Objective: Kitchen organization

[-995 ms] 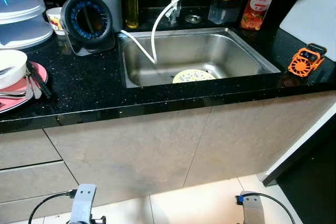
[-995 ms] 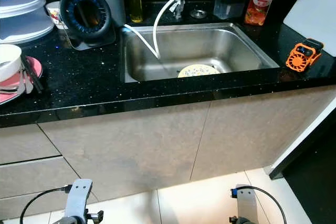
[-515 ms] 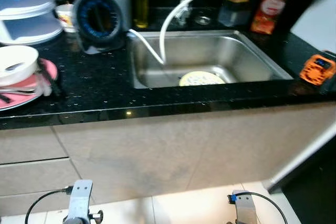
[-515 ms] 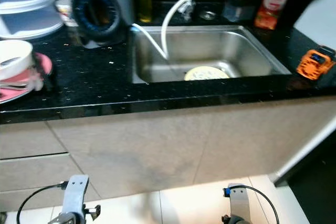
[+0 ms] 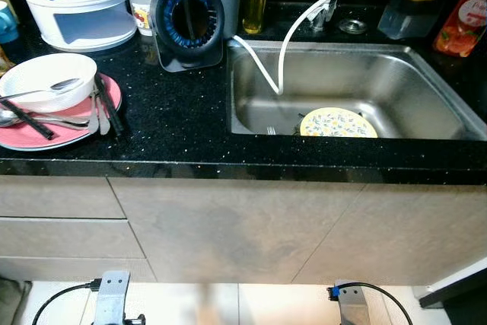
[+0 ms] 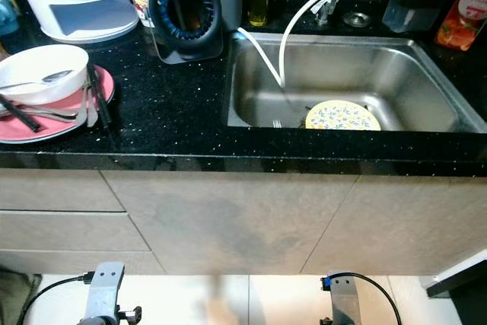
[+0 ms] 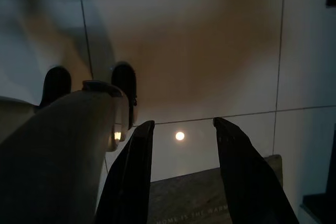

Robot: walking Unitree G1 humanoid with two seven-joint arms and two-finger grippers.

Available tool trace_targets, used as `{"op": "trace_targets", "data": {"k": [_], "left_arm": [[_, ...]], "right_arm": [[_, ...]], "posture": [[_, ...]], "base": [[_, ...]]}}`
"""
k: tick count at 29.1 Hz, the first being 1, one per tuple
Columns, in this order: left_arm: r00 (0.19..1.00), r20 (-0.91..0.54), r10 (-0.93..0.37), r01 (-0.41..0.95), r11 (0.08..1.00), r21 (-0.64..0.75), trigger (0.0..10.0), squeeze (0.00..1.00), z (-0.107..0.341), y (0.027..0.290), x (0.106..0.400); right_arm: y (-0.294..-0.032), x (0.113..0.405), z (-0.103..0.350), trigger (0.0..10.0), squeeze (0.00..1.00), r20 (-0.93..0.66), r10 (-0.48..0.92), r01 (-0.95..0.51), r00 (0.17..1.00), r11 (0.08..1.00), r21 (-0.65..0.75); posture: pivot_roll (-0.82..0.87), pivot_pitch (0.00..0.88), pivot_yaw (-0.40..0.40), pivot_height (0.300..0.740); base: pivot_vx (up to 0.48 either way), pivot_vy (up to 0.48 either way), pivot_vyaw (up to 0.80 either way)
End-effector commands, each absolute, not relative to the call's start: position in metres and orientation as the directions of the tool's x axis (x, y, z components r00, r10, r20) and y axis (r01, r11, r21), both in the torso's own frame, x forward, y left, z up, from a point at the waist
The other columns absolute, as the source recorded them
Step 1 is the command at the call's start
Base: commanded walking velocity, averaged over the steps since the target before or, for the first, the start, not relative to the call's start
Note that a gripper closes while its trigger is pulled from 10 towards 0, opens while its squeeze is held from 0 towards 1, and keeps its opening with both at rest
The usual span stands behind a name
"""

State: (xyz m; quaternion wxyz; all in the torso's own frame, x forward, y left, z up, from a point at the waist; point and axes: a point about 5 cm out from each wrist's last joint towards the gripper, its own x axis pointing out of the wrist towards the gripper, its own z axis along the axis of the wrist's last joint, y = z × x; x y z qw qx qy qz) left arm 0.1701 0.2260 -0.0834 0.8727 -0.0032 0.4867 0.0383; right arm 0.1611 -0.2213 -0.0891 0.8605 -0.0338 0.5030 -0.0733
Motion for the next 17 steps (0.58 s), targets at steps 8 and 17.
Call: {"op": "trace_targets", "data": {"k": [8,17], "left_arm": [[0.509,-0.858,0.066,-0.062,0.997,0.04,10.0,0.0,-0.0862,0.2237,0.1652],[0.513,-0.856,0.057,-0.054,0.998,0.035,10.0,0.0,-0.0852,0.2234,0.1676]], "right_arm": [[-0.2222,0.156,-0.0912,10.0,0.0,-0.872,-0.159,0.077,0.463,0.987,-0.139],[-0.2199,0.1562,-0.0916,10.0,0.0,-0.874,-0.15,0.064,0.463,0.989,-0.136]], "posture": [[0.06,0.062,-0.053,0.74],[0.07,0.055,-0.051,0.74]], "base": [[0.0,0.417,0.0],[0.0,0.177,0.0]]}}
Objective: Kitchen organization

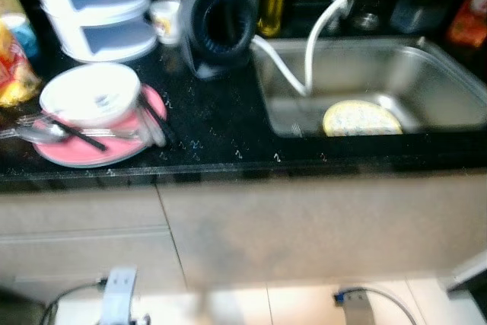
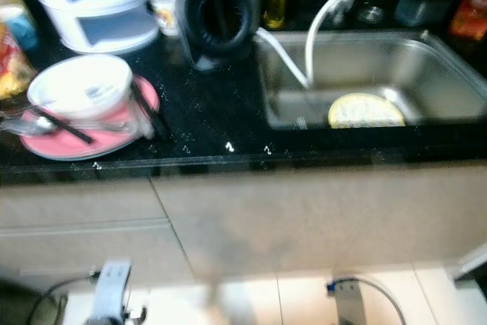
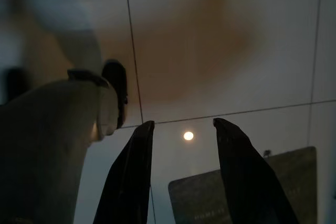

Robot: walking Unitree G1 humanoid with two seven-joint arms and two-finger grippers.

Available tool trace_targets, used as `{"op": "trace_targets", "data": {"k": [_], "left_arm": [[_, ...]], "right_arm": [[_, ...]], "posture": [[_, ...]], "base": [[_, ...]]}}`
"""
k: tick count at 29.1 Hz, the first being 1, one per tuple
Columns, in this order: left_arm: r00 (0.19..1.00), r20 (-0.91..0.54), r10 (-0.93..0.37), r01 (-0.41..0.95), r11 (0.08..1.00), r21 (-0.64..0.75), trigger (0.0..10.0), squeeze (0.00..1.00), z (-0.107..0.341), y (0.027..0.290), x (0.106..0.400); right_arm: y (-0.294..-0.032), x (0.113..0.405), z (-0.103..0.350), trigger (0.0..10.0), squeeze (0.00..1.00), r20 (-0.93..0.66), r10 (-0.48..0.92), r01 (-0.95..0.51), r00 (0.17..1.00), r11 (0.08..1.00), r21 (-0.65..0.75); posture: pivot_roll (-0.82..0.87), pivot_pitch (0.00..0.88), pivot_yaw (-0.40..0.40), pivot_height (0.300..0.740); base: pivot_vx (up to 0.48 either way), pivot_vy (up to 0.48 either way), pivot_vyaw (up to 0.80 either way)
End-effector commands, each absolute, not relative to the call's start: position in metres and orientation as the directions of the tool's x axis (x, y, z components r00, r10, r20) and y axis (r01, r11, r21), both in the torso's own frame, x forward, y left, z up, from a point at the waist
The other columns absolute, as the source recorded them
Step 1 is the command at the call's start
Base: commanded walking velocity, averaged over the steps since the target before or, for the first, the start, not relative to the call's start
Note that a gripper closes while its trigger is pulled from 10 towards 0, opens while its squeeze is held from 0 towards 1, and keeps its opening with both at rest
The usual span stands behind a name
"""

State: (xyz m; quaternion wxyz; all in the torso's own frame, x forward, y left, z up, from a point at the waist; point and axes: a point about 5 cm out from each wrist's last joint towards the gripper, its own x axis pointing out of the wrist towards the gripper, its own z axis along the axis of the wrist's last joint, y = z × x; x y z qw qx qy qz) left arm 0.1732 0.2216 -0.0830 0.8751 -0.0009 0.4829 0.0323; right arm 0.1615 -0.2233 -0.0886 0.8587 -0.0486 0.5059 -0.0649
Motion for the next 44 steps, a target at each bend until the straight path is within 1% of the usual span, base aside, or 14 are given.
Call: {"op": "trace_targets", "data": {"k": [1,8,16,24,28,29,30,33,34,35,38,39,41,44], "left_arm": [[0.51,-0.858,0.056,-0.041,0.998,0.041,10.0,0.0,-0.085,0.224,0.168],[0.503,-0.863,0.042,-0.017,0.999,0.039,10.0,0.0,-0.085,0.222,0.169],[0.517,-0.854,0.061,-0.05,0.998,0.042,10.0,0.0,-0.084,0.223,0.17],[0.54,-0.834,0.113,-0.077,0.993,0.085,10.0,0.0,-0.081,0.229,0.175],[0.563,-0.806,0.182,-0.137,0.982,0.127,10.0,0.0,-0.075,0.239,0.181],[0.57,-0.772,0.282,-0.25,0.954,0.164,10.0,0.0,-0.067,0.257,0.186],[0.57,-0.772,0.282,-0.25,0.954,0.164,10.0,0.0,-0.067,0.257,0.186],[0.568,-0.733,0.374,-0.357,0.915,0.19,10.0,0.0,-0.059,0.274,0.19],[0.555,-0.661,0.505,-0.509,0.835,0.211,10.0,0.0,-0.045,0.299,0.194],[0.555,-0.661,0.505,-0.509,0.835,0.211,10.0,0.0,-0.045,0.299,0.194],[0.5,-0.578,0.645,-0.678,0.707,0.202,10.0,0.0,-0.03,0.324,0.194],[0.5,-0.578,0.645,-0.678,0.707,0.202,10.0,0.0,-0.03,0.324,0.194],[0.431,-0.478,0.765,-0.798,0.571,0.193,10.0,0.0,-0.013,0.346,0.193],[0.339,-0.366,0.867,-0.893,0.419,0.165,10.0,0.0,0.006,0.365,0.192]], "right_arm": [[-0.22,0.156,-0.092,10.0,0.0,-0.874,-0.149,0.063,0.462,0.989,-0.135],[-0.219,0.154,-0.093,10.0,0.0,-0.877,-0.14,0.058,0.46,0.99,-0.128],[-0.219,0.151,-0.094,10.0,0.0,-0.881,-0.138,0.06,0.452,0.99,-0.124],[-0.221,0.149,-0.094,10.0,0.0,-0.882,-0.141,0.059,0.449,0.99,-0.128],[-0.222,0.15,-0.094,10.0,0.0,-0.881,-0.14,0.058,0.451,0.99,-0.127],[-0.222,0.151,-0.093,10.0,0.0,-0.88,-0.136,0.058,0.455,0.991,-0.123],[-0.222,0.151,-0.093,10.0,0.0,-0.88,-0.136,0.058,0.455,0.991,-0.123],[-0.221,0.153,-0.093,10.0,0.0,-0.879,-0.13,0.052,0.459,0.991,-0.12],[-0.221,0.155,-0.092,10.0,0.0,-0.878,-0.12,0.035,0.464,0.992,-0.118],[-0.221,0.155,-0.092,10.0,0.0,-0.878,-0.12,0.035,0.464,0.992,-0.118],[-0.221,0.157,-0.091,10.0,0.0,-0.876,-0.115,0.021,0.468,0.993,-0.119],[-0.221,0.157,-0.091,10.0,0.0,-0.876,-0.115,0.021,0.468,0.993,-0.119],[-0.222,0.158,-0.09,10.0,0.0,-0.878,-0.11,0.003,0.467,0.992,-0.123],[-0.223,0.158,-0.09,10.0,0.0,-0.881,-0.103,-0.031,0.461,0.991,-0.132]], "posture": [[0.07,0.055,-0.054,0.74],[0.06,0.061,-0.055,0.74],[0.06,0.074,-0.054,0.74],[0.07,0.083,-0.056,0.74],[0.07,0.087,-0.055,0.74],[0.08,0.088,-0.054,0.74],[0.08,0.088,-0.054,0.74],[0.09,0.091,-0.054,0.74],[0.09,0.094,-0.055,0.74],[0.09,0.094,-0.055,0.74],[0.1,0.097,-0.059,0.74],[0.1,0.097,-0.059,0.74],[0.11,0.099,-0.074,0.74],[0.13,0.103,-0.09,0.74]], "base": [[0.0,0.0,0.0],[0.0,-0.396,0.0],[0.0,-0.451,0.0],[0.0,0.0,0.0],[0.0,0.0,0.0],[0.0,0.0,0.0],[0.0,0.0,0.0],[0.0,0.0,0.0],[0.0,0.0,0.0],[0.0,0.0,0.0],[0.0,0.0,0.0],[0.0,0.0,0.0],[0.0,0.0,0.0],[0.0,0.0,0.0]]}}
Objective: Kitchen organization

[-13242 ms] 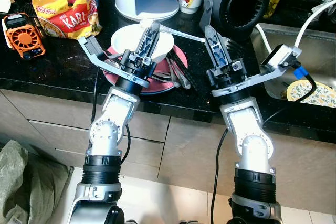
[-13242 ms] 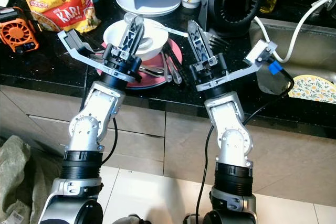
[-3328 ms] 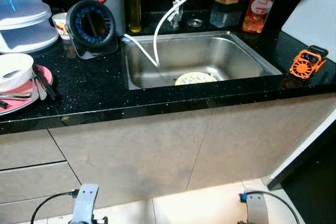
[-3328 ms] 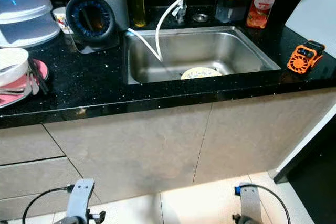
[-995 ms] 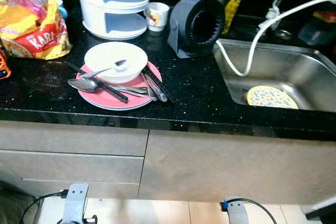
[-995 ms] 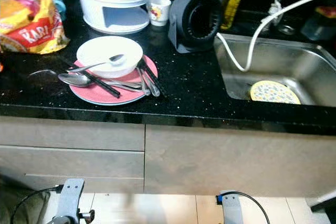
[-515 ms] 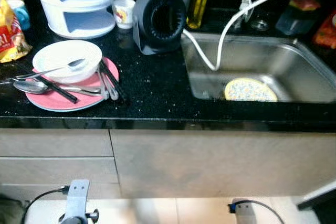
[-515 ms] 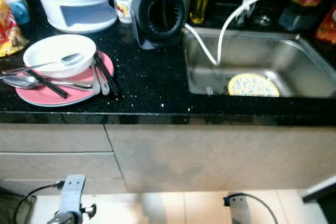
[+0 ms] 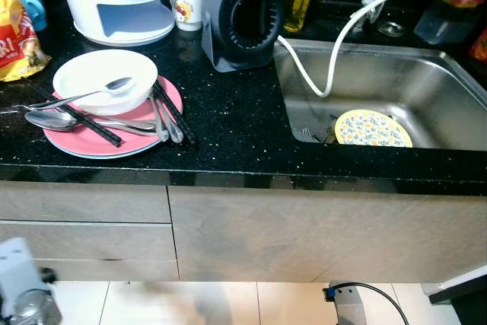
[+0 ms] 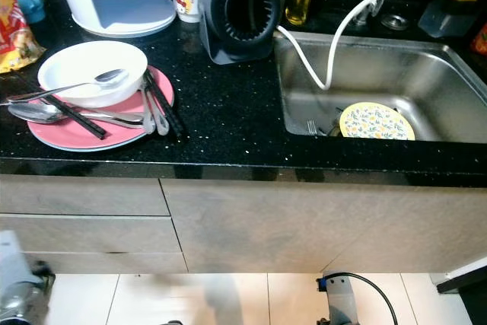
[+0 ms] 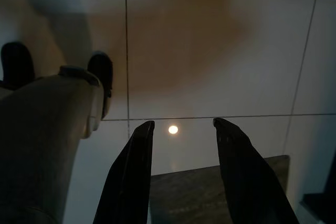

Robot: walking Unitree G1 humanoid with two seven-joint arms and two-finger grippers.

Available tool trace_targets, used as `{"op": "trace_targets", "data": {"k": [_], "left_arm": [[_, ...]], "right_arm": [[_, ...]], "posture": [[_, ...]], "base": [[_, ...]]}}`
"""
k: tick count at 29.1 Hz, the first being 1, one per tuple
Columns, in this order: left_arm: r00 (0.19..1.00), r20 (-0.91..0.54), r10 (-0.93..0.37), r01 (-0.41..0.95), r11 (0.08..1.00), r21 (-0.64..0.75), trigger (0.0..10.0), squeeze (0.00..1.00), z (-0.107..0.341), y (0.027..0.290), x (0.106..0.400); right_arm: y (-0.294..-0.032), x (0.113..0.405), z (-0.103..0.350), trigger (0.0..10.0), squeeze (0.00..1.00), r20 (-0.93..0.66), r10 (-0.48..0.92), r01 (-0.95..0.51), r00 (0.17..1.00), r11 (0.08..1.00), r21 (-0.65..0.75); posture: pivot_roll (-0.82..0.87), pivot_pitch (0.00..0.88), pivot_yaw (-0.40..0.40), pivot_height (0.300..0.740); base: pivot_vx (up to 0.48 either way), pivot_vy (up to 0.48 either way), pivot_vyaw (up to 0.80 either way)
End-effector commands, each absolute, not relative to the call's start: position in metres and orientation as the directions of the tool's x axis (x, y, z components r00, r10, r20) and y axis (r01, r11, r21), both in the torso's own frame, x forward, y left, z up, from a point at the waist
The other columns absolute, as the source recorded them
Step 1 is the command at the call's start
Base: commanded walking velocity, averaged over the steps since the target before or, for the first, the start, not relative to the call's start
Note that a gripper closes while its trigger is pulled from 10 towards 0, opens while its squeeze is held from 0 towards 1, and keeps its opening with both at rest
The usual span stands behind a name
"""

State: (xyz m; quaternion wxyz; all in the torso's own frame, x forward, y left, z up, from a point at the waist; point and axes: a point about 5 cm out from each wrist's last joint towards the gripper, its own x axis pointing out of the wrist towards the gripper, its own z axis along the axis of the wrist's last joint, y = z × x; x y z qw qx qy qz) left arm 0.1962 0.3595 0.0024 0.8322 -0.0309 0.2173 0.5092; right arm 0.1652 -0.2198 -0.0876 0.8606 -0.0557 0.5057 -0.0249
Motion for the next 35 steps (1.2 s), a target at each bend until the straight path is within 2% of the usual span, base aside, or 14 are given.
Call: {"op": "trace_targets", "data": {"k": [1,2,4,6,7,8,11,15,17,22,24,26,29,35], "left_arm": [[0.322,-0.333,0.886,-0.914,0.383,0.135,10.0,0.0,0.012,0.369,0.193],[0.322,-0.333,0.886,-0.914,0.383,0.135,10.0,0.0,0.012,0.369,0.193],[0.328,-0.154,0.932,-0.941,0.337,0.035,10.0,0.0,0.043,0.374,0.209],[0.325,-0.115,0.939,-0.944,0.329,0.013,10.0,0.0,0.051,0.374,0.213],[0.333,0.001,0.943,-0.942,0.332,-0.047,10.0,0.0,0.078,0.372,0.227],[0.333,0.001,0.943,-0.942,0.332,-0.047,10.0,0.0,0.078,0.372,0.227],[0.352,0.15,0.924,-0.921,0.37,-0.119,10.0,0.0,0.117,0.36,0.243],[0.355,0.228,0.907,-0.905,0.394,-0.161,10.0,0.0,0.14,0.35,0.25],[0.369,0.322,0.872,-0.879,0.44,-0.184,10.0,0.0,0.163,0.335,0.256],[0.417,0.355,0.837,-0.839,0.505,-0.204,10.0,0.0,0.173,0.31,0.26],[0.436,0.32,0.841,-0.831,0.513,-0.215,10.0,0.0,0.169,0.305,0.26],[0.466,0.206,0.861,-0.827,0.506,-0.245,10.0,0.0,0.152,0.297,0.258],[0.5,0.19,0.845,-0.813,0.533,-0.233,10.0,0.0,0.149,0.288,0.257],[0.557,0.343,0.757,-0.741,0.639,-0.207,10.0,0.0,0.186,0.268,0.267]], "right_arm": [[-0.223,0.158,-0.09,10.0,0.0,-0.882,-0.1,-0.041,0.46,0.99,-0.134],[-0.223,0.158,-0.09,10.0,0.0,-0.882,-0.1,-0.041,0.46,0.99,-0.134],[-0.224,0.16,-0.089,10.0,0.0,-0.882,-0.094,-0.063,0.461,0.988,-0.138],[-0.224,0.161,-0.089,10.0,0.0,-0.882,-0.092,-0.066,0.462,0.988,-0.138],[-0.224,0.164,-0.087,10.0,0.0,-0.881,-0.086,-0.084,0.465,0.986,-0.141],[-0.224,0.164,-0.087,10.0,0.0,-0.881,-0.086,-0.084,0.465,0.986,-0.141],[-0.222,0.168,-0.086,10.0,0.0,-0.879,-0.076,-0.1,0.47,0.985,-0.139],[-0.22,0.17,-0.086,10.0,0.0,-0.878,-0.068,-0.111,0.473,0.984,-0.137],[-0.218,0.171,-0.086,10.0,0.0,-0.879,-0.062,-0.124,0.473,0.983,-0.136],[-0.22,0.17,-0.085,10.0,0.0,-0.88,-0.062,-0.133,0.47,0.981,-0.14],[-0.221,0.17,-0.085,10.0,0.0,-0.88,-0.064,-0.132,0.47,0.981,-0.142],[-0.223,0.169,-0.085,10.0,0.0,-0.881,-0.068,-0.131,0.468,0.981,-0.145],[-0.223,0.169,-0.085,10.0,0.0,-0.882,-0.069,-0.129,0.467,0.981,-0.146],[-0.222,0.167,-0.087,10.0,0.0,-0.884,-0.065,-0.131,0.463,0.981,-0.141]], "posture": [[0.13,0.104,-0.094,0.74],[0.13,0.104,-0.094,0.74],[0.15,0.109,-0.111,0.74],[0.15,0.109,-0.111,0.74],[0.16,0.113,-0.118,0.74],[0.16,0.113,-0.118,0.74],[0.17,0.116,-0.124,0.74],[0.17,0.116,-0.124,0.74],[0.17,0.119,-0.128,0.74],[0.17,0.119,-0.122,0.74],[0.17,0.119,-0.12,0.74],[0.17,0.116,-0.117,0.74],[0.17,0.115,-0.111,0.74],[0.17,0.11,-0.109,0.74]], "base": [[0.0,0.0,0.0],[0.0,0.0,0.0],[0.0,0.0,0.0],[0.0,0.0,0.0],[0.0,0.0,0.0],[0.0,0.0,0.0],[0.0,0.0,0.0],[0.0,0.0,0.0],[0.0,0.0,0.0],[0.0,0.0,0.0],[0.0,0.0,0.0],[0.0,0.0,0.0],[0.0,0.0,0.0],[0.0,0.0,0.0]]}}
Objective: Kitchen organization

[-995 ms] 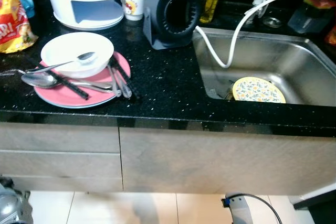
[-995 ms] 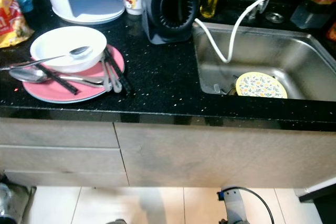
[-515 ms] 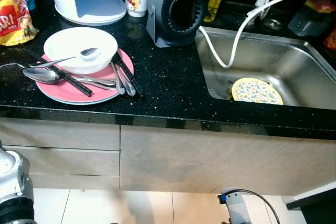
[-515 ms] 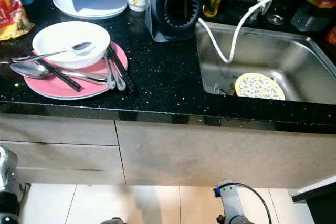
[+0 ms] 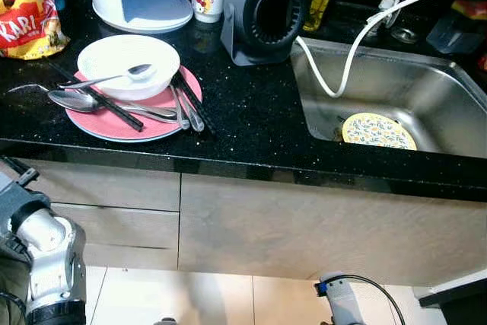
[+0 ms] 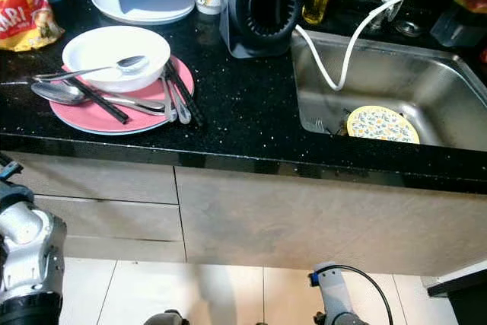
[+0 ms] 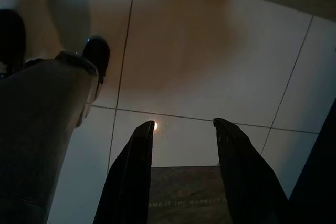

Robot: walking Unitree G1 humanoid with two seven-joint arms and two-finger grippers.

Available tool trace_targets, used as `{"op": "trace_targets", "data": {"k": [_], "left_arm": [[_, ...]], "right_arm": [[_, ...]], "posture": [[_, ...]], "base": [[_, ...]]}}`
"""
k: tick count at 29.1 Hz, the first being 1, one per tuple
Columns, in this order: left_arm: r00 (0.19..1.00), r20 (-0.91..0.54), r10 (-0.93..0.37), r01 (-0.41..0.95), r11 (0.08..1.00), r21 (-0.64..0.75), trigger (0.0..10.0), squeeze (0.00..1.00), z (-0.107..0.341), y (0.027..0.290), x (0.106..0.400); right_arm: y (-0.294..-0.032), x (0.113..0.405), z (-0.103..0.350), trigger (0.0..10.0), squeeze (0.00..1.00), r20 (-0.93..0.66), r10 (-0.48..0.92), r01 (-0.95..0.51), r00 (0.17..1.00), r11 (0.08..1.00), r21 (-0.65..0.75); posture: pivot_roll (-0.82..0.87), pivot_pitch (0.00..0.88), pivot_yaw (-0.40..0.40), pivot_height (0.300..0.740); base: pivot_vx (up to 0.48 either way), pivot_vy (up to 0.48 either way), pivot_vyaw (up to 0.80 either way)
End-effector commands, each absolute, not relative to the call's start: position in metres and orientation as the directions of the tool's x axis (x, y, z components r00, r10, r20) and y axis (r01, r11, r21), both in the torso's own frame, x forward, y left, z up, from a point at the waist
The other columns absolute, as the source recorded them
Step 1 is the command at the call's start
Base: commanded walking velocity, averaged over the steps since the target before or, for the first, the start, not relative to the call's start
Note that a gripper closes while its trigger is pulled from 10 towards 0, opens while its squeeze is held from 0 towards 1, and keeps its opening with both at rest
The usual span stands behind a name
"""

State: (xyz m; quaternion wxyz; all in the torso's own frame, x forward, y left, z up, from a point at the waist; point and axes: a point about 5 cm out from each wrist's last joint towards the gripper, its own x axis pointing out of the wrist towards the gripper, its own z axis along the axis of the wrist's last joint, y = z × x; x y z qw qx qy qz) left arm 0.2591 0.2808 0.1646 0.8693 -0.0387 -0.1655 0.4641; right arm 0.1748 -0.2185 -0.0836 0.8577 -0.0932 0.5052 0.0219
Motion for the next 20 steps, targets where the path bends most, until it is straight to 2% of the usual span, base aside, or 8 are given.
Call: {"op": "trace_targets", "data": {"k": [1,2,3,8,9,20], "left_arm": [[0.564,0.394,0.726,-0.717,0.667,-0.202,10.0,0.0,0.2,0.263,0.271],[0.564,0.394,0.726,-0.717,0.667,-0.202,10.0,0.0,0.2,0.263,0.271],[0.572,0.471,0.672,-0.675,0.711,-0.195,10.0,0.0,0.222,0.253,0.275],[0.576,0.565,0.591,-0.63,0.761,-0.154,10.0,0.0,0.245,0.239,0.278],[0.585,0.612,0.532,-0.6,0.792,-0.115,10.0,0.0,0.254,0.228,0.279],[0.613,0.697,0.372,-0.536,0.844,0.021,10.0,0.0,0.269,0.206,0.279]], "right_arm": [[-0.221,0.167,-0.087,10.0,0.0,-0.884,-0.064,-0.132,0.463,0.981,-0.141],[-0.221,0.167,-0.087,10.0,0.0,-0.884,-0.064,-0.132,0.463,0.981,-0.141],[-0.221,0.167,-0.087,10.0,0.0,-0.884,-0.063,-0.134,0.463,0.981,-0.14],[-0.22,0.168,-0.087,10.0,0.0,-0.883,-0.061,-0.135,0.465,0.981,-0.139],[-0.219,0.169,-0.086,10.0,0.0,-0.882,-0.06,-0.134,0.467,0.981,-0.137],[-0.22,0.168,-0.087,10.0,0.0,-0.883,-0.063,-0.129,0.466,0.982,-0.138]], "posture": [[0.17,0.107,-0.107,0.74],[0.17,0.107,-0.107,0.74],[0.17,0.104,-0.106,0.74],[0.17,0.104,-0.105,0.74],[0.16,0.106,-0.104,0.74],[0.16,0.107,-0.109,0.74]], "base": [[0.0,0.0,0.0],[0.0,0.0,0.0],[0.0,0.0,0.0],[0.0,0.0,0.0],[0.0,0.0,0.0],[0.0,0.0,0.0]]}}
